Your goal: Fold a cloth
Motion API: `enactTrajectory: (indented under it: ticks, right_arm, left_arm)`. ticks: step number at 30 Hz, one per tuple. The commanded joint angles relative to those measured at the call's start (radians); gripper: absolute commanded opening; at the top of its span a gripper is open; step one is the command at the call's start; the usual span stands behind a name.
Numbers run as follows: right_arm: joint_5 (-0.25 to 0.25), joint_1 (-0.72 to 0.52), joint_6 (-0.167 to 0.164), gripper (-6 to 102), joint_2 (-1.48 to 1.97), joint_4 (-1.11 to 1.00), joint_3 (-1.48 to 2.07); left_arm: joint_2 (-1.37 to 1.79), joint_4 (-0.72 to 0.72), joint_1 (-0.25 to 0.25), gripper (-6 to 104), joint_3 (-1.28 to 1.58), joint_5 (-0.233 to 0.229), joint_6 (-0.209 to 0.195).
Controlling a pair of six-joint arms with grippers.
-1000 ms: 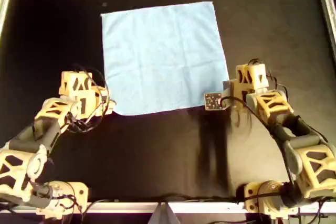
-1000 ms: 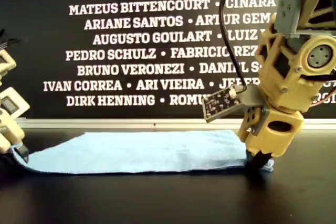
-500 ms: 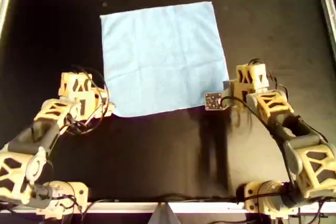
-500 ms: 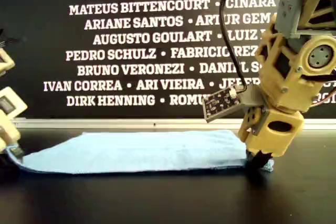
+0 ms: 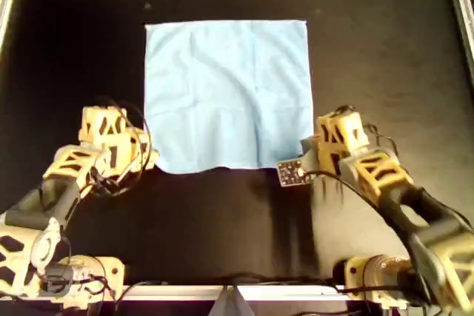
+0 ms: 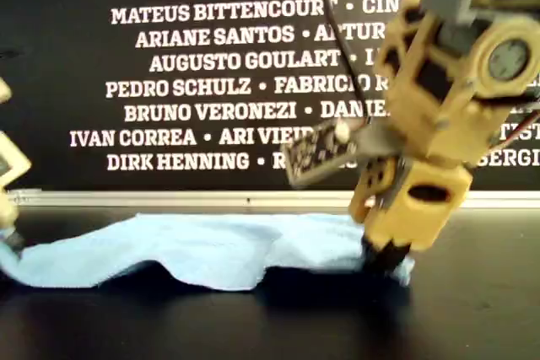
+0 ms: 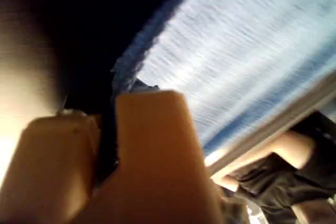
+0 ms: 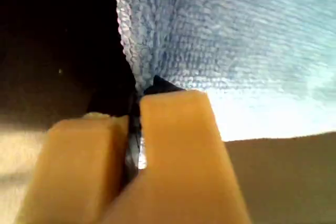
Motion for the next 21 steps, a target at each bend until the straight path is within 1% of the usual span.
enactTrajectory:
  ticks: [1, 4, 5, 7, 12, 15, 18, 21]
  right_arm:
    - [-0.012, 0.009, -0.009, -1, 0.12, -0.009, 0.025]
    - [-0.012, 0.008, -0.009, -1, 0.146, -0.009, 0.057]
    - [-0.012, 0.008, -0.009, -1, 0.149, -0.009, 0.058]
    - [-0.012, 0.008, -0.009, -1, 0.149, -0.009, 0.057]
    - [-0.002, 0.006, -0.009, -1, 0.133, -0.026, 0.031]
    - [0.003, 0.006, -0.009, -1, 0.13, -0.032, 0.008]
    - [0.006, -0.008, -0.009, -1, 0.121, -0.032, -0.066]
    - [0.006, -0.009, -0.011, -1, 0.121, -0.032, -0.144]
  left_arm:
    - [0.063, -0.006, 0.031, -1, 0.015, 0.005, 0.046]
    - [0.063, -0.005, 0.103, -1, 0.034, 0.005, 0.109]
    - [0.063, -0.005, 0.127, -1, 0.035, 0.005, 0.121]
    - [0.063, -0.005, 0.153, -1, 0.035, 0.006, 0.129]
    - [0.063, -0.006, 0.155, -1, 0.014, 0.006, 0.129]
    - [0.063, -0.021, 0.144, -1, 0.0, 0.006, 0.129]
    - [0.063, -0.023, 0.141, -1, -0.06, 0.006, 0.114]
    - [0.063, -0.021, 0.141, -1, -0.132, 0.006, 0.112]
